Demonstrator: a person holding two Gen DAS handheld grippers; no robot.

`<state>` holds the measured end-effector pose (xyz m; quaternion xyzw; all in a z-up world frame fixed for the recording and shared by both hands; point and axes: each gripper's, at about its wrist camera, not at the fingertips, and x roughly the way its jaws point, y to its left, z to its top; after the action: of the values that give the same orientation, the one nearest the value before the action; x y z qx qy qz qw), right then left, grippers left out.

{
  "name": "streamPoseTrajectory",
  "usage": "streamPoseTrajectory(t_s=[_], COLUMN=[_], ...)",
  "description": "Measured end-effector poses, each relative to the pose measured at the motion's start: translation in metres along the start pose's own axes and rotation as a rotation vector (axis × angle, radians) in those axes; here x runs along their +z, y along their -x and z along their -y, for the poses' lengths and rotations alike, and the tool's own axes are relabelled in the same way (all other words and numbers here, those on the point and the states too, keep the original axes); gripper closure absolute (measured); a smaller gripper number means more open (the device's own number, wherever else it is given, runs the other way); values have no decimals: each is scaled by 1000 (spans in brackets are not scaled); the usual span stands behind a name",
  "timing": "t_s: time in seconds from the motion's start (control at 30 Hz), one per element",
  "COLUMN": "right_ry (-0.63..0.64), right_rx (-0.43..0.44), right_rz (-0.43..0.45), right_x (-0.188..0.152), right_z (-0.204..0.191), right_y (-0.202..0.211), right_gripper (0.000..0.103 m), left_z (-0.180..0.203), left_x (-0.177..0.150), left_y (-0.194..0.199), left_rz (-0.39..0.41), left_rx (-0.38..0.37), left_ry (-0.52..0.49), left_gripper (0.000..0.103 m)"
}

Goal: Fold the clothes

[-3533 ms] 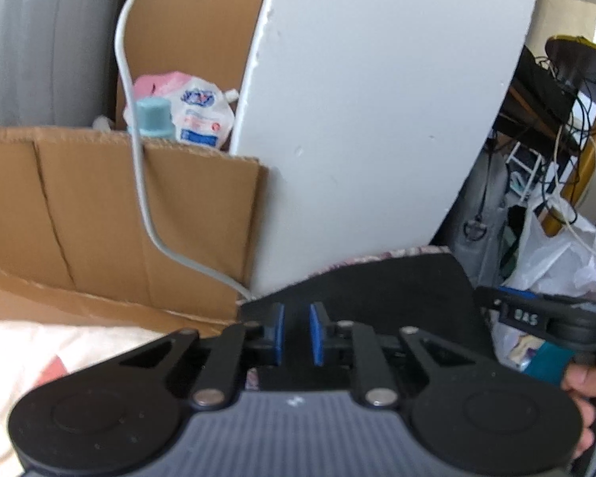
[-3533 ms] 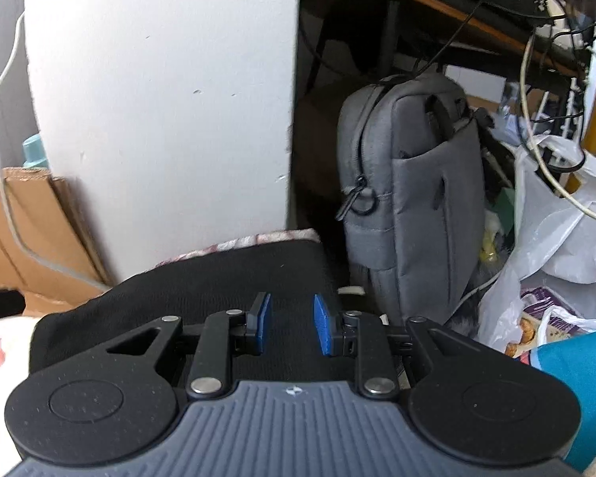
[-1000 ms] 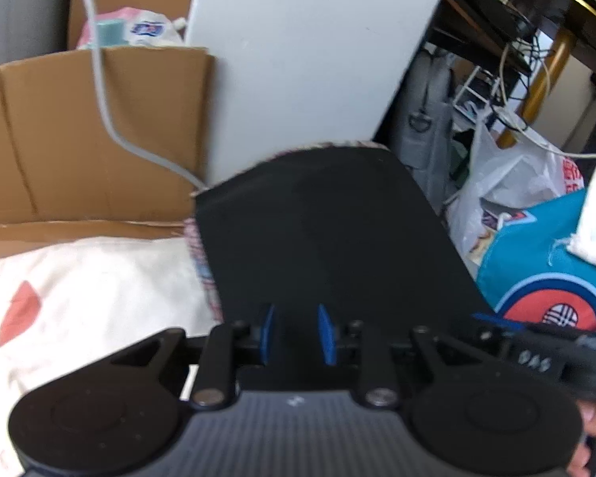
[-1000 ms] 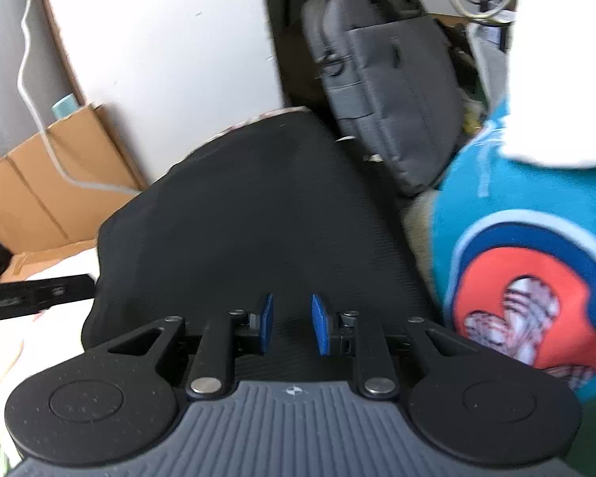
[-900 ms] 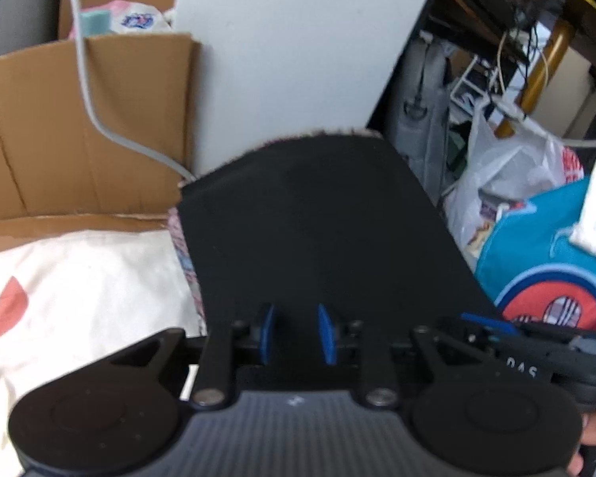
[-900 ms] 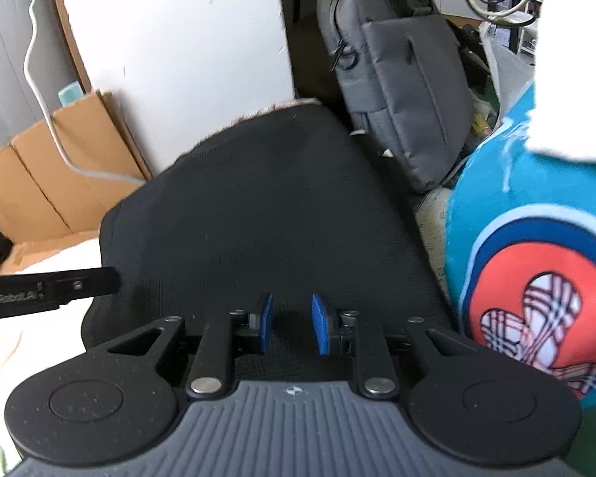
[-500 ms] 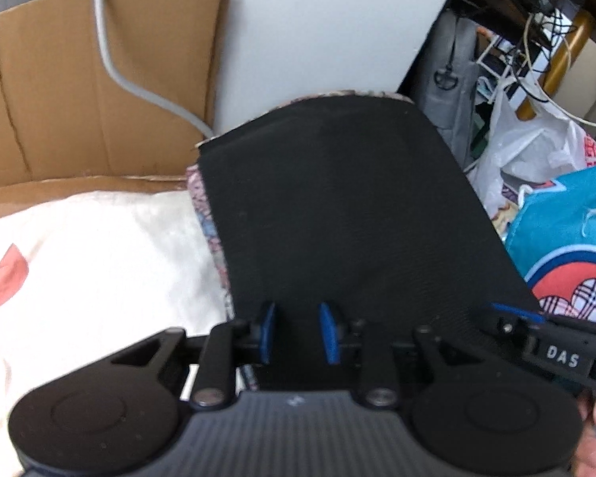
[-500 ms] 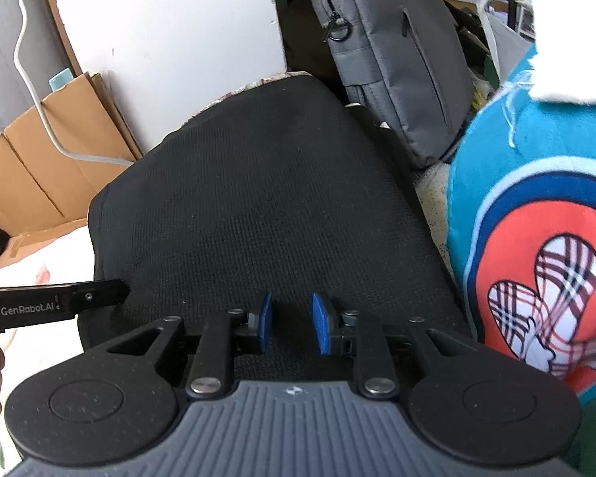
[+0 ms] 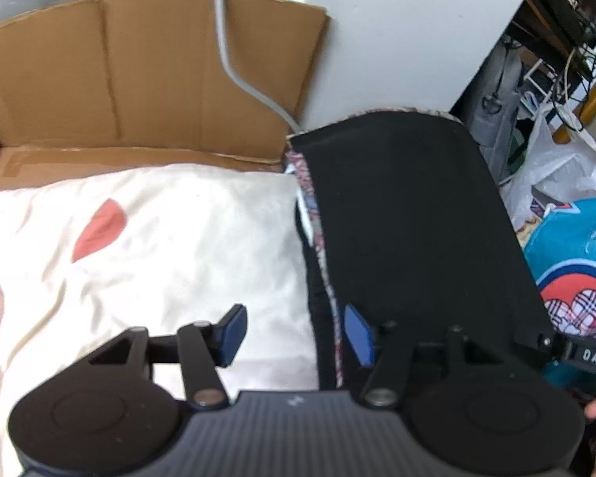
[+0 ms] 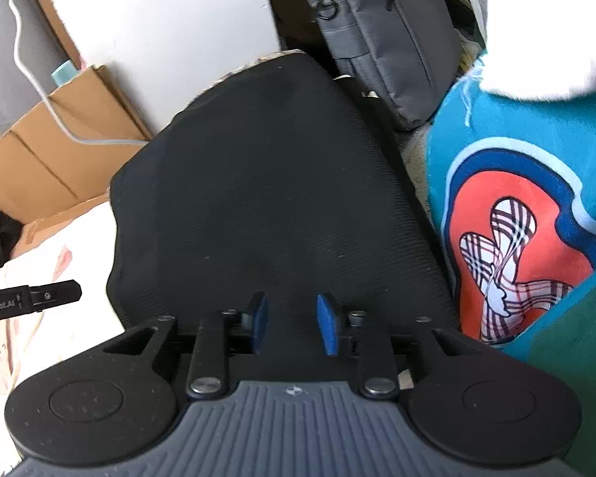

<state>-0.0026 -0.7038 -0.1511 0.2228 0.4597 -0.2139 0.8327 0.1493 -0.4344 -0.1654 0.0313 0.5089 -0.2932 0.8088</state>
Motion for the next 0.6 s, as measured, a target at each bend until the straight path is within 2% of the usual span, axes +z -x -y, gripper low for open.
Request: streamPoseTrajectory(t_s=[0.13, 0.2, 0.23, 0.3, 0.37, 0.4, 0.43, 0.6], right_ry=[10, 19, 25, 32, 37, 49, 69, 128], right_rx=[14, 18, 19, 19, 23, 26, 22, 19], right_rz=[-9, -17, -21, -16, -9, -5, -3, 8], right_x=[-3, -5, -6, -7, -8, -8, -8, -7], right_z=[-11, -15, -17, -22, -26, -31, -37, -60], right_y=[8, 11, 13, 19, 25, 30, 34, 48], right_gripper=[54, 36, 31, 12, 2, 0, 0, 0], left_z=[-9, -13, -14, -16, -20, -25, -30, -52], left_x=[-5, -8, -10, -12, -14, -16, -17, -24], left_y=[22, 29, 35, 41, 48, 56, 63, 102], left_rz=[8, -3, -14, -26, -22, -8, 7, 51], left_rx=[33, 58, 71, 80, 92, 103, 113, 131], left_ry=[5, -1, -15, -33, -27, -4, 23, 82], left_gripper=[33, 24, 22, 12, 7, 1, 0, 0])
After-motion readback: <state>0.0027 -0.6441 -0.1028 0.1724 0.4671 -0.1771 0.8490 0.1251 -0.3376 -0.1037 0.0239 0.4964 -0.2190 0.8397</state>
